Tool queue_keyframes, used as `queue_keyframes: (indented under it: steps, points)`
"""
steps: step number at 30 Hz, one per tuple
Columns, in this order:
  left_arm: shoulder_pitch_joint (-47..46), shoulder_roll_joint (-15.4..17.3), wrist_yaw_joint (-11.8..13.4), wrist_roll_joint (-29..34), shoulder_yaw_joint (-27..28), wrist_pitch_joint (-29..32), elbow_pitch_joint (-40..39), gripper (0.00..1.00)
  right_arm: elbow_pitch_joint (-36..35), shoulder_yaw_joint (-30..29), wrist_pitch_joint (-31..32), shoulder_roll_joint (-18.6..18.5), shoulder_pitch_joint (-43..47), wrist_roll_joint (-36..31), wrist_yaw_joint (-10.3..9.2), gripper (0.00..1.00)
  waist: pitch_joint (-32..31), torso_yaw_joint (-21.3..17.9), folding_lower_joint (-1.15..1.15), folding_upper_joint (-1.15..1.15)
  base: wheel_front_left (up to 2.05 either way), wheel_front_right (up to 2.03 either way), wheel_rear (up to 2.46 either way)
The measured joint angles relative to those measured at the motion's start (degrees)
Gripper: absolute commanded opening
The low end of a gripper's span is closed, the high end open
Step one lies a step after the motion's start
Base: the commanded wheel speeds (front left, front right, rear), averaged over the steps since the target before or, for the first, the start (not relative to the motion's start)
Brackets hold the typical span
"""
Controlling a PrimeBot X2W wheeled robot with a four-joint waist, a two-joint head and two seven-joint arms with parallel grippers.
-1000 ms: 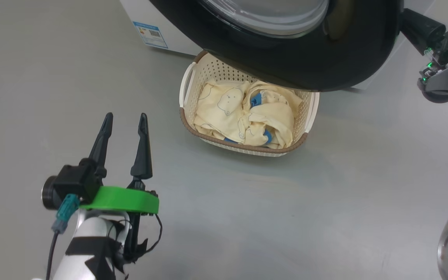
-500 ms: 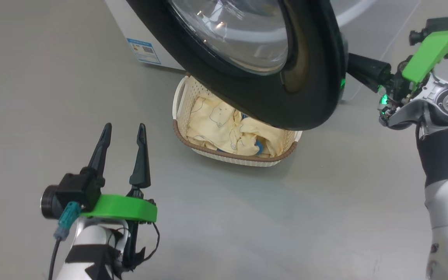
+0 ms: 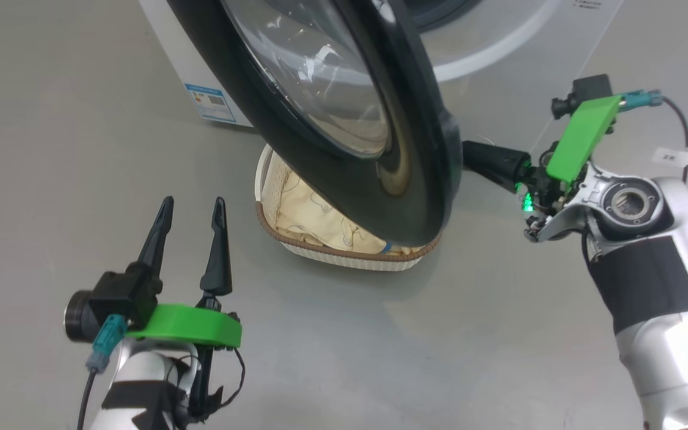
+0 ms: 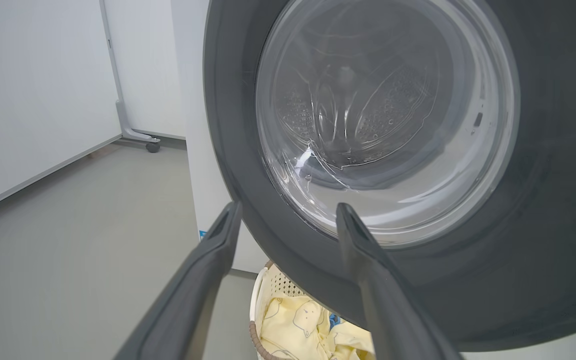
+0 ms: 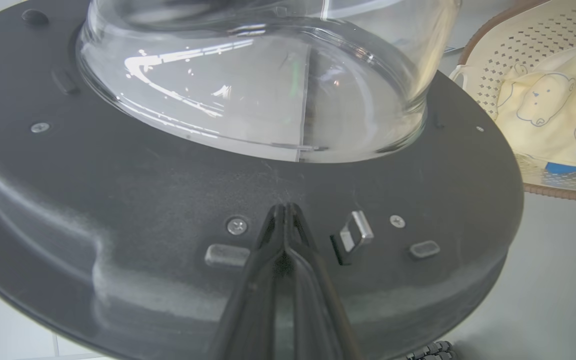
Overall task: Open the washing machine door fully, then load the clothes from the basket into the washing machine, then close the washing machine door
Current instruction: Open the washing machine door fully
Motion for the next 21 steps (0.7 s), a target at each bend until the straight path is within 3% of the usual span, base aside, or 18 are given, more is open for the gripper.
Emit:
queue_keyframes:
  steps: [21]
  points:
    - [1.0, 0.0, -0.4, 0.0, -0.5, 0.0, 0.8, 1.00, 1.3, 21.7, -11.2, 0.0, 1.4, 11.8, 0.00, 0.00, -1.8, 0.6, 0.00, 0.00, 0.00, 0.00, 0.00]
